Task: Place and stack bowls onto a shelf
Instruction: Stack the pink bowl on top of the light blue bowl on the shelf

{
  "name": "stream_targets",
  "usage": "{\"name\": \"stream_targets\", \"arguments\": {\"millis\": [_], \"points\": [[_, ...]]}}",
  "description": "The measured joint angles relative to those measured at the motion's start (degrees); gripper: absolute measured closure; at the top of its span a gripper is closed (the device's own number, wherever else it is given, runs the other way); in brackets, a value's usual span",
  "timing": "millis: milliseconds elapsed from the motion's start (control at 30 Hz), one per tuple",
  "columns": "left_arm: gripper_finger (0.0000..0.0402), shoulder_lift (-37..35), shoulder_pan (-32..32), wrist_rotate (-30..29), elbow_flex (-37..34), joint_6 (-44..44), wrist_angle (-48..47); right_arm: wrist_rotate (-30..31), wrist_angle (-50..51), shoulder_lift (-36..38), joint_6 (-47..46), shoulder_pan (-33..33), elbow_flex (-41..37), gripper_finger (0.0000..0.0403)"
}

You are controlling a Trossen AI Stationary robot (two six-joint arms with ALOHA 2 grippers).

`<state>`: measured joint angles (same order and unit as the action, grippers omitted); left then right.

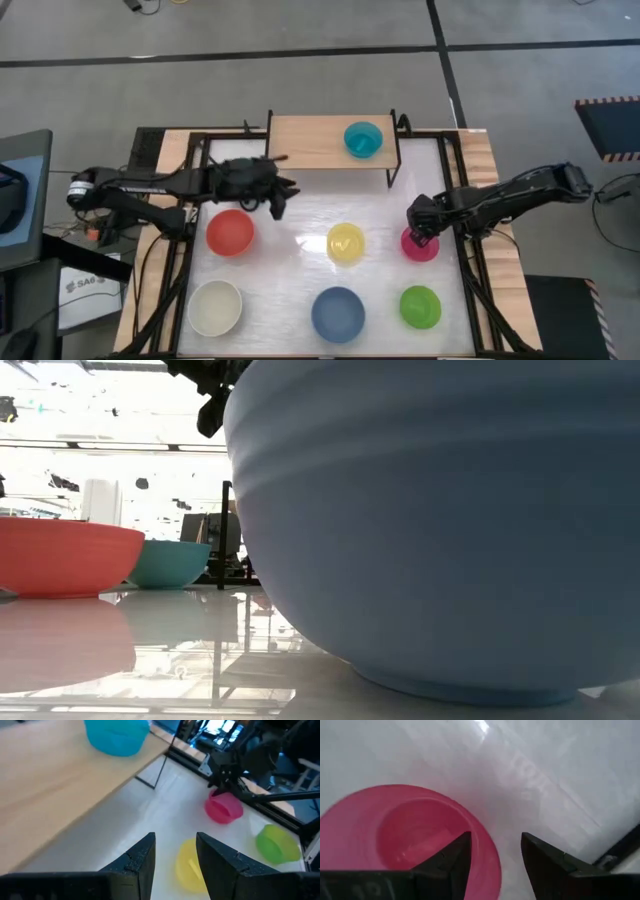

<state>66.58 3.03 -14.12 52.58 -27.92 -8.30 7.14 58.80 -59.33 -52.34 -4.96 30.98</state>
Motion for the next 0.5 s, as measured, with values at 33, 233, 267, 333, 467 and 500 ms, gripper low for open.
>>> {"name": "stream_targets", "arguments": {"millis": [33,233,267,333,467,500], "points": [[0.0276,0.42,-0.94,-1.41,0.0,-0.99,0.52,-0.01,-0.07,0.0,-0.08,0.44,-0.65,0.0214],[0.0276,1.05,-5.4,-8.88,0.0,-4.86,2.43,-0.13,-1.45,0.02,0.59,2.5,-2.81,0.0274],[0.0276,1.05,-5.79,-10.01,0.0,-5.19,2.59,-0.14,-2.29,0.02,1.25,2.59,-3.22,0.0287],[0.0276,1.05,-6.57,-11.75,0.0,-5.62,2.94,-0.2,-3.67,0.02,1.85,2.89,-3.72,0.0314],[0.0276,1.05,-7.36,-12.84,0.0,-5.94,4.39,-0.22,-6.25,0.07,1.85,2.88,-3.99,0.0361],[0.0276,1.05,-7.41,-12.88,0.0,-5.96,4.62,-0.25,-6.73,0.11,1.84,2.87,-3.99,0.037]]}}
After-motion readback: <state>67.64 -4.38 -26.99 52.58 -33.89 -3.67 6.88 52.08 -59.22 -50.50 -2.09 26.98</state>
